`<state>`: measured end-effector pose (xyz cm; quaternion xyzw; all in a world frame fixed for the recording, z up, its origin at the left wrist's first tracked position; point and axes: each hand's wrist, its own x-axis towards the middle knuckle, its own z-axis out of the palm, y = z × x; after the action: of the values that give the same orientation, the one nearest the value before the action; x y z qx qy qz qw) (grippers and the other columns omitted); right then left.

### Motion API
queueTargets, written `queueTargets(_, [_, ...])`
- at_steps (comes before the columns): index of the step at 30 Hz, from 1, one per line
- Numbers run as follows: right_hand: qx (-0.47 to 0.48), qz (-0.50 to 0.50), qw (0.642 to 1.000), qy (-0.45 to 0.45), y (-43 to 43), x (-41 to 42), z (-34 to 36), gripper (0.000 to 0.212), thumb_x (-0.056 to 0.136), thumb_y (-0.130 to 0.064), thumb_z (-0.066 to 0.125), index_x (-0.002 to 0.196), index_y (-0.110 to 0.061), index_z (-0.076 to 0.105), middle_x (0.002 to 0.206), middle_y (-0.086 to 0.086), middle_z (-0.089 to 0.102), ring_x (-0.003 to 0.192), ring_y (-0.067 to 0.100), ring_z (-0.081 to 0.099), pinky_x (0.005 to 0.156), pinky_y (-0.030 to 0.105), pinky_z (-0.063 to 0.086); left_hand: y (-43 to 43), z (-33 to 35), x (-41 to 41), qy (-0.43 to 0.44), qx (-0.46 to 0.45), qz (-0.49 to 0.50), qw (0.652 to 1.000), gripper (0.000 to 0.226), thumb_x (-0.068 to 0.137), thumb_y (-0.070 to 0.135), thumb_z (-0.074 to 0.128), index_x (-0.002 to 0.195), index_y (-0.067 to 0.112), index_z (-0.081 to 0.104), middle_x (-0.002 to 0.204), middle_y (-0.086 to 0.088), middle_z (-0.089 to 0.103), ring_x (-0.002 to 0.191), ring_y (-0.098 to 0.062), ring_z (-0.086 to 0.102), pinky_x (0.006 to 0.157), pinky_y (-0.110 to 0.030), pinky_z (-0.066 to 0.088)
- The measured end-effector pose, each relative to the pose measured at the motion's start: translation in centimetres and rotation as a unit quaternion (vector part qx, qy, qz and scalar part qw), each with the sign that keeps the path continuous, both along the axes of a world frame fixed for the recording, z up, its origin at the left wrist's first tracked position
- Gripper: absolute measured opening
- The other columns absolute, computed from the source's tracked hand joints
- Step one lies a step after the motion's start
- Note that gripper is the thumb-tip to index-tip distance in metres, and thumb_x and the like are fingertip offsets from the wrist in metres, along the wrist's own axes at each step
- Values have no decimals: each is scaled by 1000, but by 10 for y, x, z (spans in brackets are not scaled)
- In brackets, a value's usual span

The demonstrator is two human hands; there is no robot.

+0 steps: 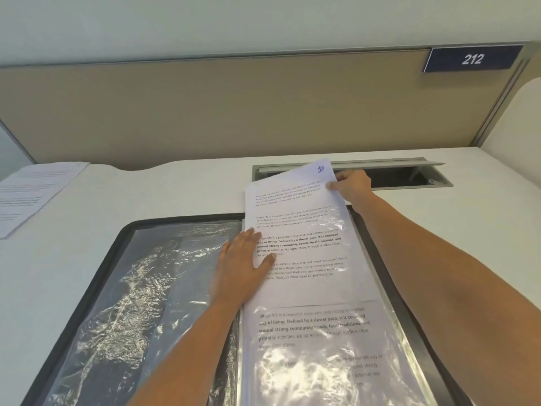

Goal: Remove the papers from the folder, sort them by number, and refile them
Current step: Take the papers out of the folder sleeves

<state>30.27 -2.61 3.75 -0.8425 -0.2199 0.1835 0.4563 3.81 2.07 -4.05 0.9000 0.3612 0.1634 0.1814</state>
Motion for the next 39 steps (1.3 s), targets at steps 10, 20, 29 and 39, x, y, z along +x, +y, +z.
queueTargets(10, [136, 0, 988, 67, 22, -1, 17, 21, 89, -14, 62, 109, -7, 59, 109, 10, 65, 86, 23, 60, 73, 30, 48, -1, 4, 0, 13, 7, 4, 1000, 95, 67, 73, 9, 146, 25, 30, 154, 8, 25, 142, -6, 16, 116, -26, 2])
queueTargets(20, [7, 25, 998, 65, 11, 0, 13, 42, 89, -12, 63, 127, -1, 52, 127, 13, 57, 113, 31, 57, 89, 35, 45, -1, 4, 0, 11, 12, 7, 1000, 93, 67, 72, 11, 145, 25, 32, 153, 9, 27, 142, -6, 19, 116, -28, 5])
queueTargets(29, [202, -22, 979, 5, 39, -6, 56, 6, 93, -12, 55, 98, -9, 56, 98, 9, 62, 82, 23, 58, 70, 30, 49, -3, 5, 0, 24, 20, 3, 1000, 95, 67, 73, 7, 147, 25, 28, 154, 9, 23, 142, -6, 15, 116, -27, 2])
queueTargets(39, [392, -2, 917, 67, 46, -18, 89, 19, 93, -9, 56, 78, -20, 51, 81, -2, 62, 70, 13, 61, 63, 25, 51, -2, 3, 0, 23, 18, 3, 1000, 94, 67, 72, 7, 146, 27, 29, 154, 11, 22, 143, -5, 13, 116, -26, 1])
